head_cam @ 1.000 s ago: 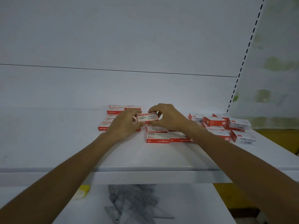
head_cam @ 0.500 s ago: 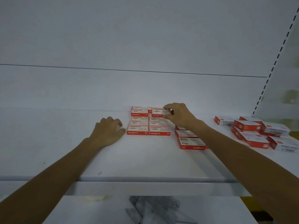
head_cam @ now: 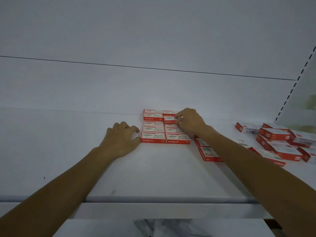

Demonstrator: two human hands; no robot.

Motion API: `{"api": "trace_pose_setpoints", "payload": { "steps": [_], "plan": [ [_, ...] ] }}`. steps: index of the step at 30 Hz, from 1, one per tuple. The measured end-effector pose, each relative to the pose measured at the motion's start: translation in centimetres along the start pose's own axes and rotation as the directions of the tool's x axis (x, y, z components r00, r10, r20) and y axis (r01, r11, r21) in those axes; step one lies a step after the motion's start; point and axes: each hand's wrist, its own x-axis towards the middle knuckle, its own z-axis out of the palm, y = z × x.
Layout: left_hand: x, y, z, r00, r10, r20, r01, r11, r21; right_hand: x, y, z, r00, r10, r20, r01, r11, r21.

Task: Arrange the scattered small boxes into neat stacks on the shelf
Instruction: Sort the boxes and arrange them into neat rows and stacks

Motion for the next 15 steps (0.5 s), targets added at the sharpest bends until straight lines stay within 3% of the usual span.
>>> {"api": "trace_pose_setpoints", "payload": {
  "steps": [15],
  "plan": [
    [0.2, 0.0, 0.1, 0.999, 0.017, 0.031, -0.017, 1.000, 0.016, 1.3, -0.2, 0.9, 0.997, 0.054, -0.046, -0.055, 0.998, -0.025]
  ]
}}
